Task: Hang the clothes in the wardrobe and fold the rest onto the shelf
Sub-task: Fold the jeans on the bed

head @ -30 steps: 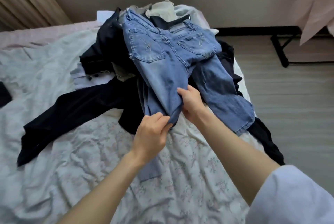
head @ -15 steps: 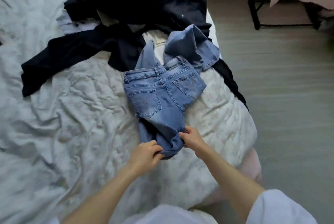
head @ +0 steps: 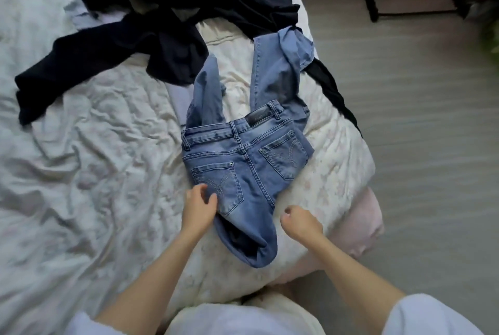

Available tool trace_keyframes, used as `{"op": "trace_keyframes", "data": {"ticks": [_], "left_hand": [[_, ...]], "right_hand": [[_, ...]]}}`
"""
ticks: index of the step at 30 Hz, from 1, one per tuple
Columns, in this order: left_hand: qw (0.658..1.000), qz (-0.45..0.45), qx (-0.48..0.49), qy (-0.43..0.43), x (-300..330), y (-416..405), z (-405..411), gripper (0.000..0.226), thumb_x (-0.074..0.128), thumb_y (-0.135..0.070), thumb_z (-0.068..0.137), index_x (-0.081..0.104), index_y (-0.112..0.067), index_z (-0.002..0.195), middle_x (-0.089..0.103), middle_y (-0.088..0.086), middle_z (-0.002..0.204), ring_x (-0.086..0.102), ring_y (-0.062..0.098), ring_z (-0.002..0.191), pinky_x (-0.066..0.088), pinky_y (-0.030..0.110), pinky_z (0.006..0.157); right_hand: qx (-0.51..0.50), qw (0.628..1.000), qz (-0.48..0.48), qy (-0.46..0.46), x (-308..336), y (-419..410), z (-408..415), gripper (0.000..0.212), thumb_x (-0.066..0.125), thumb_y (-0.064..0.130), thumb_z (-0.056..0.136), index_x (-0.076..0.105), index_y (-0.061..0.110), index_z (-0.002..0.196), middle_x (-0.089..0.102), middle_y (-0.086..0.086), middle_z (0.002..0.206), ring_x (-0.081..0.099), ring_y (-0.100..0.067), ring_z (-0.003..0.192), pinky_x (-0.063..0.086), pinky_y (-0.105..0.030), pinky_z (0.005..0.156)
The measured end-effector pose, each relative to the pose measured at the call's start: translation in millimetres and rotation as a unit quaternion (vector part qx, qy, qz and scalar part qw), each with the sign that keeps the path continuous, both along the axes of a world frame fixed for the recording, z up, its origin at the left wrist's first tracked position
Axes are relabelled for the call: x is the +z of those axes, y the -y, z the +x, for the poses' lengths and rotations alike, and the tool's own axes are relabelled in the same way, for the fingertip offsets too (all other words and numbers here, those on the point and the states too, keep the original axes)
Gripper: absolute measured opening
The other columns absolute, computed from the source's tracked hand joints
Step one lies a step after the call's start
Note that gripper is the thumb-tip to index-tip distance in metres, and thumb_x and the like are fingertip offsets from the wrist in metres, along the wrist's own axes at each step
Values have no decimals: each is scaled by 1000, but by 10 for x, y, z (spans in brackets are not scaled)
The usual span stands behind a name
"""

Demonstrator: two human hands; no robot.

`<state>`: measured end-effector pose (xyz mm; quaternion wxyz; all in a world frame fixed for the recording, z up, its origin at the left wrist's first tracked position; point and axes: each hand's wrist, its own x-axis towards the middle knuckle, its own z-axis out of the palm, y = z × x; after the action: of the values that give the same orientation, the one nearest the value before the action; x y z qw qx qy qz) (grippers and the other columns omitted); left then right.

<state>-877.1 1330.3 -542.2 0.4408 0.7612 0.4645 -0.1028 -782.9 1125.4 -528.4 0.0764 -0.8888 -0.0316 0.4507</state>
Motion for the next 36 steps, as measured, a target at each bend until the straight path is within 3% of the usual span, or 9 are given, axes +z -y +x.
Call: {"op": "trace_keyframes", "data": {"ticks": [4, 8, 12, 17, 21, 25, 29, 33, 36], "left_hand": [[991, -20, 129, 26, -206, -305, 476, 69, 63, -33, 87, 30, -7, 142, 36, 16, 143, 33, 30, 134, 28, 44, 111], [969, -68, 234, 48, -473, -494, 763, 90, 66, -42, 84, 12, -10, 148, 23, 10, 153, 26, 28, 139, 24, 45, 114], [940, -76, 318, 99, -621, -614, 764, 61, 71, -32, 81, 46, -8, 131, 57, 11, 127, 55, 30, 116, 44, 46, 101], [941, -61, 296, 152, -397, -479, 604, 29, 69, -26, 84, 64, -14, 110, 67, 7, 110, 63, 23, 100, 49, 45, 94], [953, -103, 255, 125, -13, -87, 625, 22, 64, -34, 87, 64, -17, 102, 68, 8, 103, 64, 25, 95, 50, 47, 91], [975, -104, 156, 122, 400, 177, 780, 35, 60, -37, 90, 58, -8, 108, 64, -2, 98, 58, 26, 106, 45, 36, 88], [977, -153, -18, 151, 1063, 706, 1290, 41, 60, -39, 90, 60, -5, 112, 66, 5, 100, 60, 24, 98, 48, 37, 86], [934, -202, -150, 254, 1966, 1761, 2033, 22, 61, -32, 91, 64, -11, 93, 66, 2, 84, 60, 23, 86, 45, 34, 77], [873, -276, -263, 306, 2806, 2909, 2417, 14, 61, -26, 91, 60, -13, 86, 61, 7, 86, 54, 20, 83, 40, 32, 75]], "right_hand": [[-63, 977, 129, 155, -196, -217, 849, 40, 41, 22, 93, 48, 11, 131, 55, -11, 130, 53, -28, 116, 43, -35, 90], [-54, 961, 191, 192, -564, -358, 1537, 56, 46, 24, 92, 30, 6, 143, 36, -16, 145, 38, -32, 131, 35, -43, 106], [-77, 967, 211, 121, -883, -444, 1896, 79, 52, 41, 89, 11, 11, 150, 15, -6, 157, 21, -25, 142, 24, -48, 113], [-74, 951, 280, 109, -711, -479, 1754, 53, 59, 46, 85, 48, 16, 126, 56, -4, 128, 54, -22, 112, 44, -37, 90], [-69, 941, 317, 99, -230, -231, 1336, 24, 57, 41, 87, 54, 19, 80, 55, 6, 68, 51, -9, 63, 39, -32, 61], [-61, 963, 231, 122, 144, 405, 1139, 42, 44, 36, 97, 62, -1, 91, 66, -15, 85, 60, -35, 84, 44, -35, 69], [-125, 946, 166, 249, 992, 1323, 1244, 41, 48, 33, 96, 43, 23, 57, 50, 0, 60, 50, -28, 71, 34, -32, 58], [-255, 884, 90, 382, 1986, 2452, 1212, 31, 49, 40, 94, 60, 16, 79, 66, -20, 89, 59, -37, 86, 39, -35, 66], [-385, 781, 46, 490, 2772, 3404, 955, 35, 48, 40, 95, 63, 8, 92, 65, -26, 101, 59, -40, 94, 39, -37, 70]]}}
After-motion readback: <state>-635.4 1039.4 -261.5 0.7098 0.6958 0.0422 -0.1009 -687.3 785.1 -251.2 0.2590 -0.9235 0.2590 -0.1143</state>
